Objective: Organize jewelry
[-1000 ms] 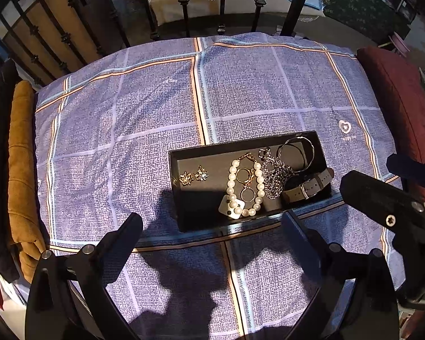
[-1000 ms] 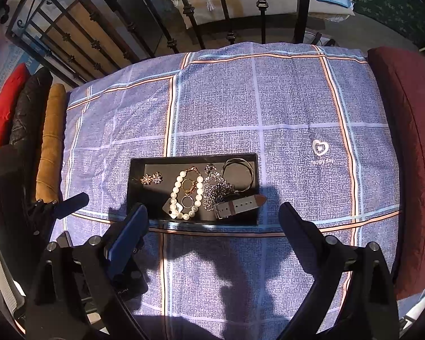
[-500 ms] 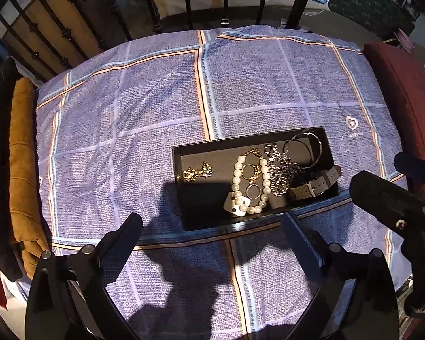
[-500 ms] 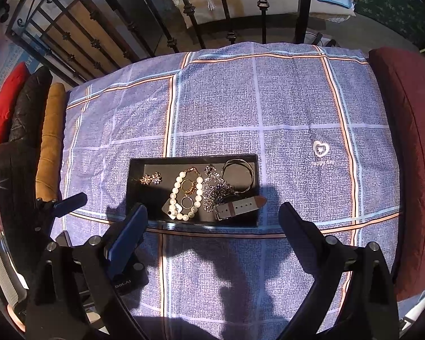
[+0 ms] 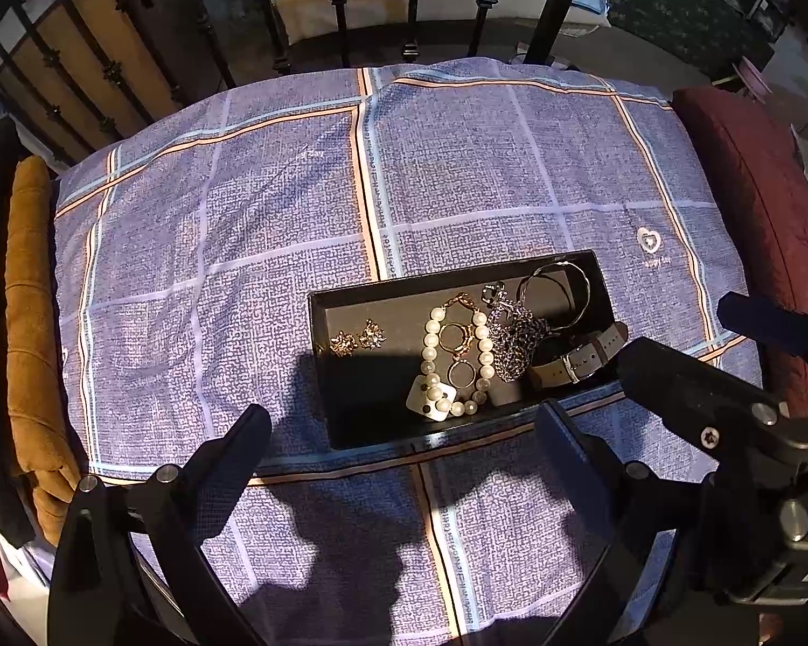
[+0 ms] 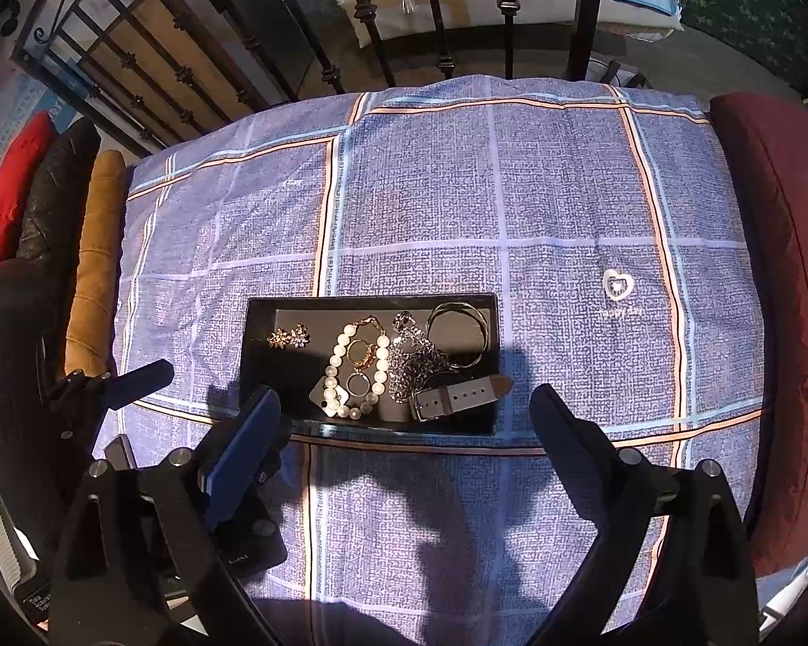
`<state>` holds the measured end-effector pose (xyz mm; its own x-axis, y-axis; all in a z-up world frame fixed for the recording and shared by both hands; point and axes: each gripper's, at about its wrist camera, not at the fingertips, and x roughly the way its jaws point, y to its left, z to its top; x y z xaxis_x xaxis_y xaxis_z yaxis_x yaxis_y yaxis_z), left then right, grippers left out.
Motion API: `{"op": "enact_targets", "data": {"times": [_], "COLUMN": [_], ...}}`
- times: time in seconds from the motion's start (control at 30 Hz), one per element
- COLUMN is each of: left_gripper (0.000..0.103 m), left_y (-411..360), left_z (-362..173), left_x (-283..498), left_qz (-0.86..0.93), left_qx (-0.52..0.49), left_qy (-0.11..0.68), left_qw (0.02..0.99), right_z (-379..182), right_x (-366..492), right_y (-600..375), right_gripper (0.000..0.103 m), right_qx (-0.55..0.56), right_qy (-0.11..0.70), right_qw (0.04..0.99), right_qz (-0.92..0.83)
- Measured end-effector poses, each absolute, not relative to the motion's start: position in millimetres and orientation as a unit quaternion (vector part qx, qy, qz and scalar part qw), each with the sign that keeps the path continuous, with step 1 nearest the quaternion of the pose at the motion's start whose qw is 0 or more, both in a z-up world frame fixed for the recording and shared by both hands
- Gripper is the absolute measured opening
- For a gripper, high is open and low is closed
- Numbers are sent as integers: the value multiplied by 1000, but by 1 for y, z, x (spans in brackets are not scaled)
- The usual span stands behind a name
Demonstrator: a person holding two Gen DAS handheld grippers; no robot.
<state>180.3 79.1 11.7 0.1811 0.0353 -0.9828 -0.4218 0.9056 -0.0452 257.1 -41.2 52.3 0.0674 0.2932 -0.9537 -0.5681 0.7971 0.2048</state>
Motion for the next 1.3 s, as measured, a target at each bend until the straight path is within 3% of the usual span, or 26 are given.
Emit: {"op": "enact_targets", "data": {"times": [1.0,1.3], "left_gripper": [96,93], "left_y": [70,60], "left_z": [10,20], "left_x": [180,178], "left_qz": [124,149], "left_qx": [-161,-120], "left_qy": [623,610], "left_qw": [756,769], "right_z": [51,50], "right_x": [252,249], "right_y": [-40,-39], "right_gripper": [93,93], "right_qx": [-116,-118], "right_qy": [616,617], "right_qw": [721,719], "right_qz": [296,299]}}
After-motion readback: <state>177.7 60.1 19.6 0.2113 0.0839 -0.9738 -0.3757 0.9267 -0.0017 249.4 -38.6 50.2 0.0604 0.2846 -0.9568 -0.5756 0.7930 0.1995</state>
